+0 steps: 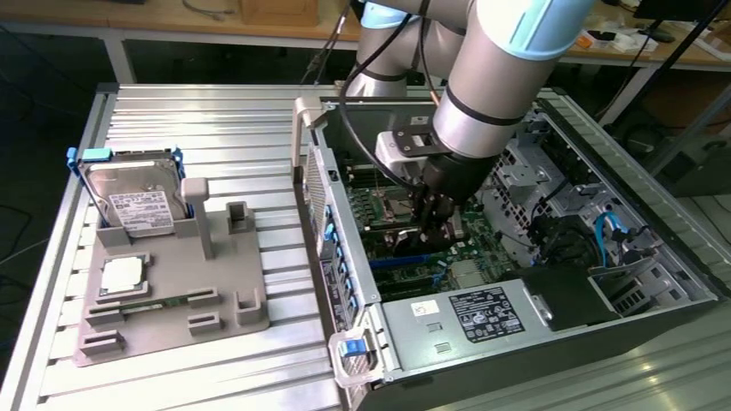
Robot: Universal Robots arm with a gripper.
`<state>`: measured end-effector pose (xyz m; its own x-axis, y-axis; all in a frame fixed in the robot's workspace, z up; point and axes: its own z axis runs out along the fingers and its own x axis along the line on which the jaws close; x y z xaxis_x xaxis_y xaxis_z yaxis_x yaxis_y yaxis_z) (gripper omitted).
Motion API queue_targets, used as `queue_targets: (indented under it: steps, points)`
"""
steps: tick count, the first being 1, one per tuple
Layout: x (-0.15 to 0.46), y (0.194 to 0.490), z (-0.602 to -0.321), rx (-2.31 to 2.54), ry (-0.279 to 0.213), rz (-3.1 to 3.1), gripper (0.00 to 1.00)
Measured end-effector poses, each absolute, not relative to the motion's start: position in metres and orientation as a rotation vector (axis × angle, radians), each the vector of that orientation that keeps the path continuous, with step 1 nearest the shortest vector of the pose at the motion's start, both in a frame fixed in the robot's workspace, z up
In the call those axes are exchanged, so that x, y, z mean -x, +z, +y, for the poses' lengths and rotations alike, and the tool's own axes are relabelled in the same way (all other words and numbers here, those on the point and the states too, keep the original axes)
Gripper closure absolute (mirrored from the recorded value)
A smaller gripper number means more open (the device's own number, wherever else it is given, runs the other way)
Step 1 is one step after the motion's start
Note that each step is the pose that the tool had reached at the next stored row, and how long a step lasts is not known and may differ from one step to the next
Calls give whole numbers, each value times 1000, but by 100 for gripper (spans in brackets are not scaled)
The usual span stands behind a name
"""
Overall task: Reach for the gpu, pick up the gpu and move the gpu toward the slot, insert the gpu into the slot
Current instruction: 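Insert the gpu into the slot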
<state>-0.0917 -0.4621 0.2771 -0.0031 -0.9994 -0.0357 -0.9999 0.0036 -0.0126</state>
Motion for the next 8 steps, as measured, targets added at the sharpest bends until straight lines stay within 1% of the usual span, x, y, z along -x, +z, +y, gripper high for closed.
queue_targets:
  steps: [3, 8]
  points:
    - [94, 277, -462, 2186, 7, 2192, 73]
    - [98, 276, -462, 2184, 10, 2189, 73]
